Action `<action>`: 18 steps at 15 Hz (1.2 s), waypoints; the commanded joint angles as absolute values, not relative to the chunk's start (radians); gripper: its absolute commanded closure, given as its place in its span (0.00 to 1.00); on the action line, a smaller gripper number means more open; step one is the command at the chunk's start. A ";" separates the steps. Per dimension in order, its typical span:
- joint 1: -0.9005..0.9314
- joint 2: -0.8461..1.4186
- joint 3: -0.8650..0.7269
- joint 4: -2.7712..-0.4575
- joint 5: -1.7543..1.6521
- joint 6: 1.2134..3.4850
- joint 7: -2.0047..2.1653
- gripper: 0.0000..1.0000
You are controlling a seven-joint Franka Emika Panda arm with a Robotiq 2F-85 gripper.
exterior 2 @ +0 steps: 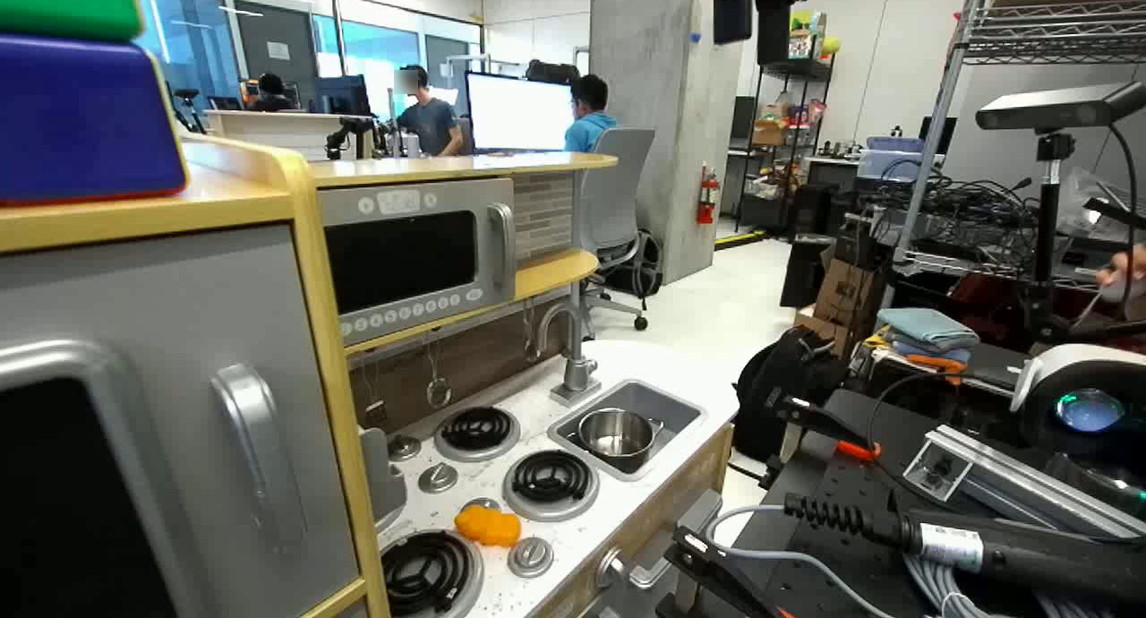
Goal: Take the brown toy from the stove and put it in the sink
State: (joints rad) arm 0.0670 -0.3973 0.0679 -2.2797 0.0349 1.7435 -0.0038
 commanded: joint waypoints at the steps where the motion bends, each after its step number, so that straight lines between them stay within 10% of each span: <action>1: 0.068 -0.397 0.067 -2.277 0.034 1.742 -0.003 0.00; 18: 0.103 0.134 0.120 -2.383 -0.104 2.367 0.304 0.00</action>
State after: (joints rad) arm 0.0819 0.1349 0.1405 -2.3839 -0.1086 2.3693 0.3085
